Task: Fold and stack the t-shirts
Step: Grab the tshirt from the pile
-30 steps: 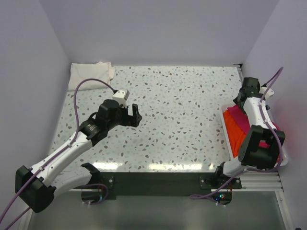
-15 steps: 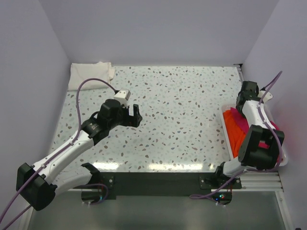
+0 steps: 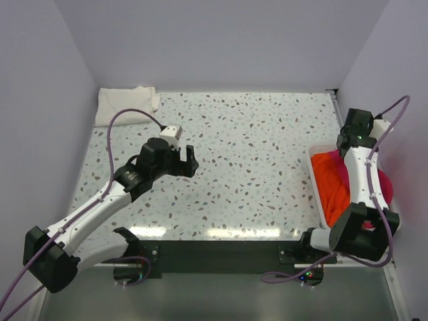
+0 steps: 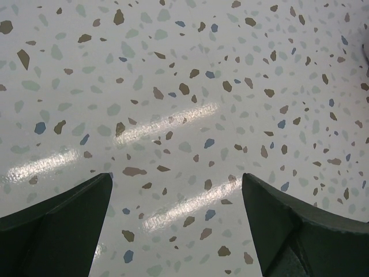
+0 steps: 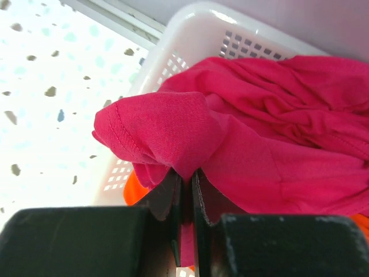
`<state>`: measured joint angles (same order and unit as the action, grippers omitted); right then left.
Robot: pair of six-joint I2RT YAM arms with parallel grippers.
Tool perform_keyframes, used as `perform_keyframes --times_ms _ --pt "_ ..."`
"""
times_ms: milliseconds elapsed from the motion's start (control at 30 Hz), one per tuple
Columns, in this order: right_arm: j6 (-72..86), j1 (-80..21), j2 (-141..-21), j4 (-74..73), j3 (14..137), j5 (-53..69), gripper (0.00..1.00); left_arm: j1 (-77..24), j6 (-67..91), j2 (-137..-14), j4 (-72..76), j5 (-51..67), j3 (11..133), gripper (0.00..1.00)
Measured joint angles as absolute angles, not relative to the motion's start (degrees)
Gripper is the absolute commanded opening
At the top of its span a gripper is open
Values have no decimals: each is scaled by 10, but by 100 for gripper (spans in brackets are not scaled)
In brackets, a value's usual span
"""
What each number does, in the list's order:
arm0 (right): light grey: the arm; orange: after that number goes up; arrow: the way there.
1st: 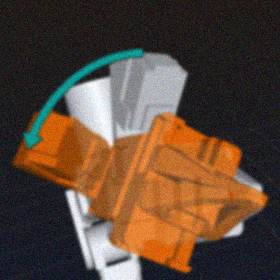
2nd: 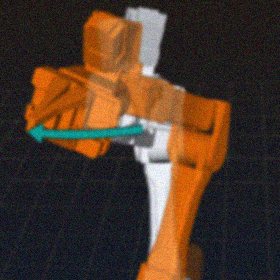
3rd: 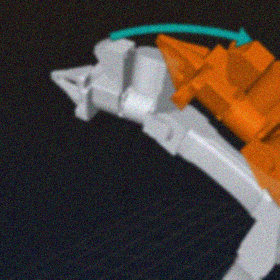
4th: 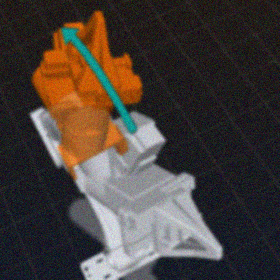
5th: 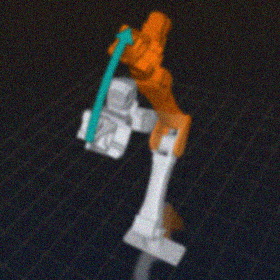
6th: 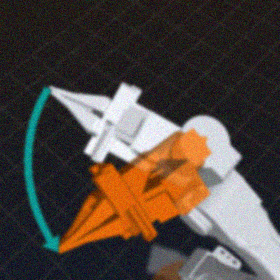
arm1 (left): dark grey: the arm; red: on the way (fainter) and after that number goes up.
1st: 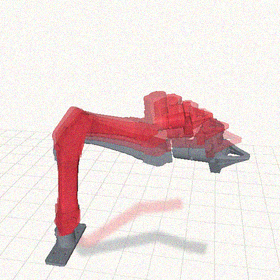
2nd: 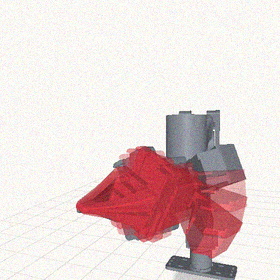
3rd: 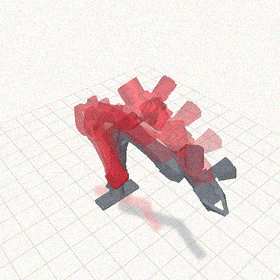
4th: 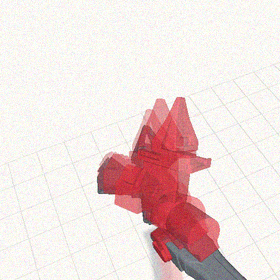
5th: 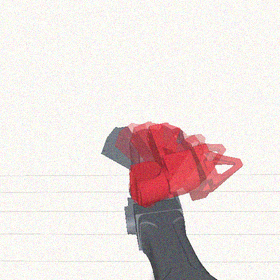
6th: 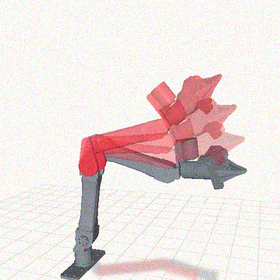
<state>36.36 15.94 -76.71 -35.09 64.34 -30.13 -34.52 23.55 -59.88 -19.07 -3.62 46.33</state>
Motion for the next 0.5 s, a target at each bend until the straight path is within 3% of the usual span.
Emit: perform_keyframes --times_ms 233,500 --pt "329 159 -696 -369 689 -269 0 -345 235 -599 -191 -36 468 100" --pt "286 161 -656 -382 800 -146 0 -345 235 -596 -193 -36 474 100"
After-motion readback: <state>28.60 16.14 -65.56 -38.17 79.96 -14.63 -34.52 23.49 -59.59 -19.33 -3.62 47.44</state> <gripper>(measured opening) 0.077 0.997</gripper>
